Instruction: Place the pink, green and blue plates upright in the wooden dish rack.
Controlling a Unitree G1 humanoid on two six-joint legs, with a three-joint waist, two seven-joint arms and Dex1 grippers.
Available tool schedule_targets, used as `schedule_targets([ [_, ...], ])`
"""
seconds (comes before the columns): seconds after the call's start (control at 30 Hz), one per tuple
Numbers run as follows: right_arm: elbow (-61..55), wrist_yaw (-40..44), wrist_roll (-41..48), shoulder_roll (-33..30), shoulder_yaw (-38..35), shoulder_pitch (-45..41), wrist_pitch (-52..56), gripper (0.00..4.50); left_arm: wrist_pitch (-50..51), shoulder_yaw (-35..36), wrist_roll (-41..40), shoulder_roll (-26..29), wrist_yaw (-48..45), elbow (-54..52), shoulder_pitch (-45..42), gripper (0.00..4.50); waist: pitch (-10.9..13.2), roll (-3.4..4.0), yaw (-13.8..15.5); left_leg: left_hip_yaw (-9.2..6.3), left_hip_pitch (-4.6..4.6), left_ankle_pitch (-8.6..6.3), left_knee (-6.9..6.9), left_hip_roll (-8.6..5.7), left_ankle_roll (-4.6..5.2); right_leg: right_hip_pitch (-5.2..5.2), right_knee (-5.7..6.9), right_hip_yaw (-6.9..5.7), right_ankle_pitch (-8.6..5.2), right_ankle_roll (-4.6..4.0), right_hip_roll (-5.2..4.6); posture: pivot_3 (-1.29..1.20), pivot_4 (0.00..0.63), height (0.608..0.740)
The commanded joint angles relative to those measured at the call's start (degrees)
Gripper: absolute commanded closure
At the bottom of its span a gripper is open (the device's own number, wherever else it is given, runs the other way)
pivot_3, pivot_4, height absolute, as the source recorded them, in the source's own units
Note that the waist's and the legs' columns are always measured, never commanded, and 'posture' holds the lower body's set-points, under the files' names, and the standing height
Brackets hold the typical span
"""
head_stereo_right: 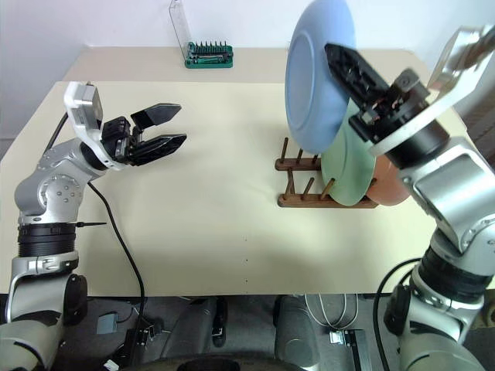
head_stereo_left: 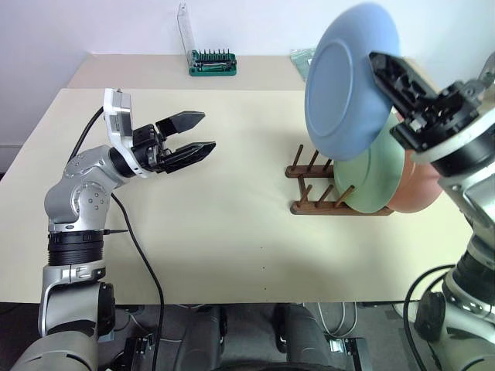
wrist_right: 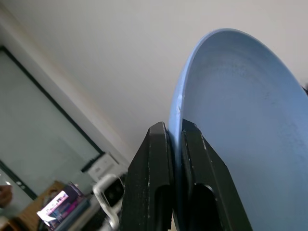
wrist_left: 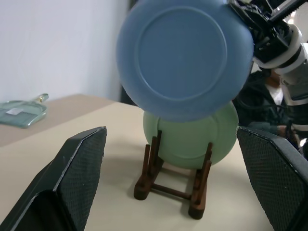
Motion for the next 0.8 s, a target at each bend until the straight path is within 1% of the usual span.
schedule_targets([
  [0.03,-3.6,1.4,1.3,-0.4,-2.2,1.3,-3.2,4.5,-1.7,-0.3,0.4,0.5,-1.3,-0.5,-0.8,0.08,0.0,0.0,-0.1,0.0,0.0,0.0,0.0,0.0,0.0,0.0,0.0,0.01,0.0,0.0,0.0,0.0,0.15,0.74],
  [0.23,-5.1,3.6,1.3,0.5,-2.0,6.6,-5.2,4.5,-2.6,-0.8,0.8,0.5,-1.9,0.0,-0.9,0.08,0.0,0.0,0.0,-0.01,0.0,0.0,0.0,0.0,0.0,0.0,-0.01,0.01,0.0,0.0,0.0,0.0,0.15,0.74],
  [0.37,-4.9,5.9,1.3,-0.2,-2.1,10.6,-4.9,4.5,-2.7,-0.9,0.8,0.5,-1.9,-0.4,-0.6,0.08,0.0,0.0,0.0,-0.02,0.0,0.0,-0.01,0.0,0.01,0.0,-0.01,0.01,0.0,0.0,0.0,0.0,0.15,0.74],
  [0.63,-3.2,8.5,1.3,-0.6,-1.6,14.5,-3.9,4.5,-2.5,-0.8,0.7,0.7,-1.9,-0.7,-0.6,0.08,0.0,0.0,0.1,-0.03,0.01,0.0,0.0,0.0,0.01,0.0,-0.01,0.01,0.0,0.0,0.0,0.0,0.15,0.74],
  [0.8,-3.2,8.2,1.3,0.0,0.0,13.8,-4.4,4.5,-2.5,-0.7,0.7,0.7,-1.6,-1.2,-0.3,0.08,0.0,0.0,0.0,-0.04,0.02,0.0,0.0,0.0,0.01,0.0,0.0,0.01,0.0,0.0,0.01,0.0,0.15,0.74],
])
